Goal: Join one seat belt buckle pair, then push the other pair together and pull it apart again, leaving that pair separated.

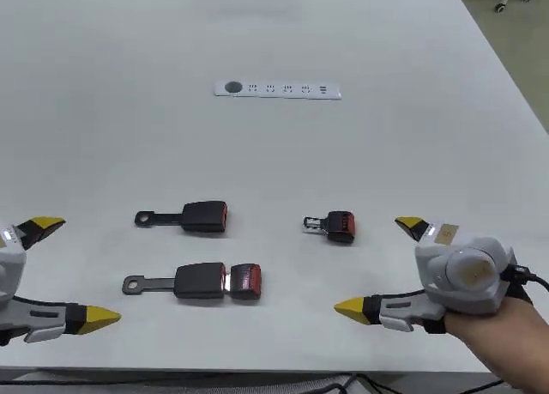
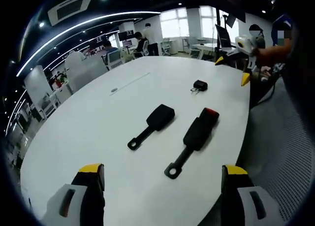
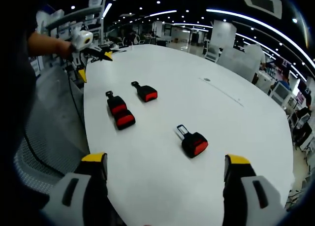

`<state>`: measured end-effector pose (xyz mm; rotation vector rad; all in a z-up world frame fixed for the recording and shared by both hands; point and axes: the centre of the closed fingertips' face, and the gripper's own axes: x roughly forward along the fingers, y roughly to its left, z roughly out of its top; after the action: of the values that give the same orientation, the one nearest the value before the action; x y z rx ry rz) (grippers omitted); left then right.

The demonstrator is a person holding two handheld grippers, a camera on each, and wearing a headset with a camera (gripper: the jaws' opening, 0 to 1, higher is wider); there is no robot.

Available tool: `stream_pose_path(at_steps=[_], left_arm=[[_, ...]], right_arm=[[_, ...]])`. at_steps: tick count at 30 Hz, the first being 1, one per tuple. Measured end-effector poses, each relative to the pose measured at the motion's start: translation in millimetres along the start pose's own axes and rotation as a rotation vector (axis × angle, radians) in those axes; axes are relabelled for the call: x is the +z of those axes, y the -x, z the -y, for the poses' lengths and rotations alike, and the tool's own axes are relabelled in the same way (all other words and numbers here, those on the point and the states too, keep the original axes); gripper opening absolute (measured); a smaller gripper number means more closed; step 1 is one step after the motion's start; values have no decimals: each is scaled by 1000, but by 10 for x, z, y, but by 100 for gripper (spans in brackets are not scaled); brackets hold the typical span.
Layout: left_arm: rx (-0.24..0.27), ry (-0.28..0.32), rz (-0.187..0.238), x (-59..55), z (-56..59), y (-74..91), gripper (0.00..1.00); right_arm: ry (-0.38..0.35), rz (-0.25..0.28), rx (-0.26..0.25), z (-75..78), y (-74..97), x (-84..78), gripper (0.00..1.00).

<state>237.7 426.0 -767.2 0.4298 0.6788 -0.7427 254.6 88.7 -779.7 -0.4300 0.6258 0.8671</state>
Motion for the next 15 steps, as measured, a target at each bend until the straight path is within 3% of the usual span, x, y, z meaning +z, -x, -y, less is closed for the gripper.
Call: stream_pose_path(at_steps=[3,15], left_arm=[[6,4,-3,-18,2,-6,100],[28,-25,31,97,13,56,100]], right_arm=[[-12,10,-1,-22,12,25,100],[-36,29,-13,-38,67,52,100]])
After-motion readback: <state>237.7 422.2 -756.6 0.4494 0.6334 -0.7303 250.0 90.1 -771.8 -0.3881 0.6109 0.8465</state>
